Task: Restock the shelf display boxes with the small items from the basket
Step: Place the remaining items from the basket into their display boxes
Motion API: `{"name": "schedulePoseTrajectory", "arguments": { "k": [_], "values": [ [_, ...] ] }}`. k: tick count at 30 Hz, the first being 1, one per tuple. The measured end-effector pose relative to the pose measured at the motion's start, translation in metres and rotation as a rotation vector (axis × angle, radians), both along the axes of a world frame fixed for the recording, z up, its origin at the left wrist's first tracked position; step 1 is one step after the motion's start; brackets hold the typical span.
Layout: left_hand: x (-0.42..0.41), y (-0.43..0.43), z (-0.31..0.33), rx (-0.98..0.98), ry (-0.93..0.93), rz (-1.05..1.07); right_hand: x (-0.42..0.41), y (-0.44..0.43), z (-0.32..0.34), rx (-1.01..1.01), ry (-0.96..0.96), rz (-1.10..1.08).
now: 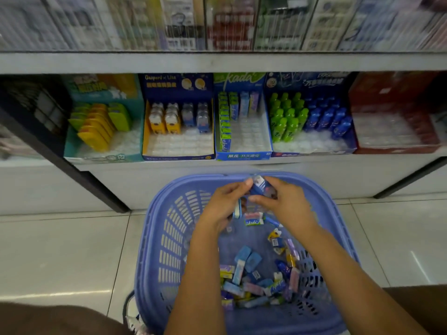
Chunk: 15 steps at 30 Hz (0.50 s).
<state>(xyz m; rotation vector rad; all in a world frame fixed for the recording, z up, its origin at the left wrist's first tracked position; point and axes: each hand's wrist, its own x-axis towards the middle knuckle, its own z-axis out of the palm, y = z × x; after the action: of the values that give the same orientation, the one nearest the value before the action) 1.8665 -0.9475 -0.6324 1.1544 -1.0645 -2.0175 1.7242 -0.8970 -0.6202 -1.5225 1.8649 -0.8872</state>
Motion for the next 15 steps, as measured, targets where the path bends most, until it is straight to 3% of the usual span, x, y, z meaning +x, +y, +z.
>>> {"name": "schedulePoseTrajectory", "arguments": {
  "k": [6, 10, 15],
  "values": [
    [0.023, -0.008, 0.042, -0.134, 0.100, 0.085, 0.032, -0.011, 0.044, -0.271, -0.105, -0.083],
    [0.039, -0.013, 0.067, -0.172, 0.158, 0.279, 0.046, -0.050, 0.066, -0.272, -0.342, -0.070],
    [0.073, -0.025, 0.069, -0.072, 0.117, 0.643, 0.063, -0.111, 0.095, -0.273, 0.055, 0.055]
  ]
}}
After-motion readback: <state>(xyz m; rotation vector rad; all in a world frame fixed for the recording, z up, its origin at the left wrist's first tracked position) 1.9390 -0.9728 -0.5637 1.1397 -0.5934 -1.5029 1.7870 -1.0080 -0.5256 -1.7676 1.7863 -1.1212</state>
